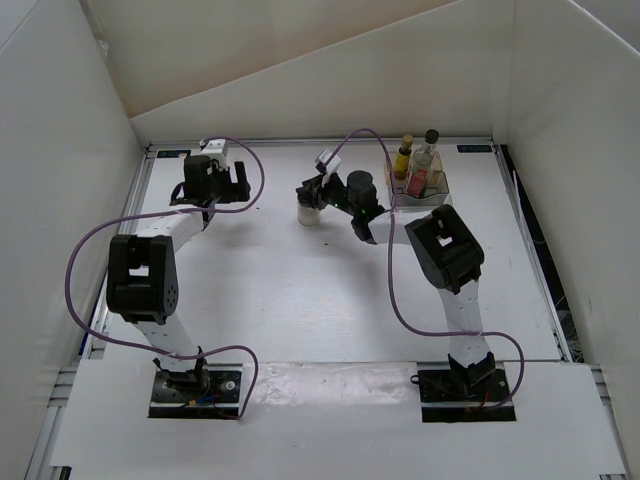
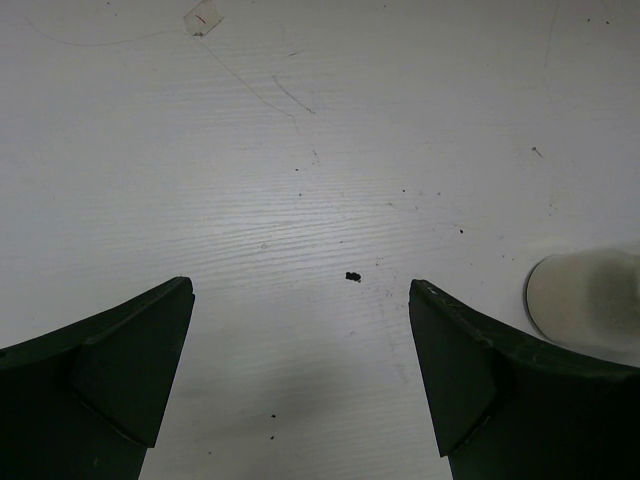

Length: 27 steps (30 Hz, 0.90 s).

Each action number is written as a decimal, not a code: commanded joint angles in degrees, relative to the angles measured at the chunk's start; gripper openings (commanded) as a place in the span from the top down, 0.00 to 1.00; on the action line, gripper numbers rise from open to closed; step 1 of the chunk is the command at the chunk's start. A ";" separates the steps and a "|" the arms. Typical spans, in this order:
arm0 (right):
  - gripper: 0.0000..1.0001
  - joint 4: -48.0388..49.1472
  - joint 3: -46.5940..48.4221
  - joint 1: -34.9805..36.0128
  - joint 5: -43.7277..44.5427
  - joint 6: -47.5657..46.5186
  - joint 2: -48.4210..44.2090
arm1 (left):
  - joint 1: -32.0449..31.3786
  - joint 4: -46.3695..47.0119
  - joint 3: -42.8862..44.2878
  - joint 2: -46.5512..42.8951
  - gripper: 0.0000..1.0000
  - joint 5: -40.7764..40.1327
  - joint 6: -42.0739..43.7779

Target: Organize the condiment bottles

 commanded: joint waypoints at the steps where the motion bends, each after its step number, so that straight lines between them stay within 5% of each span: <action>1: 0.99 0.61 -0.20 0.32 1.81 -2.69 -1.94 | 0.10 0.88 1.51 -0.49 0.00 1.26 -0.47; 13: 1.00 -0.27 -10.31 -1.08 2.18 -6.66 -14.59 | 0.01 0.00 2.48 -0.49 0.00 2.05 -0.39; 27: 1.00 -1.67 -27.71 -6.18 6.74 -7.71 -42.01 | -2.18 -0.97 2.57 -1.98 0.00 1.17 0.41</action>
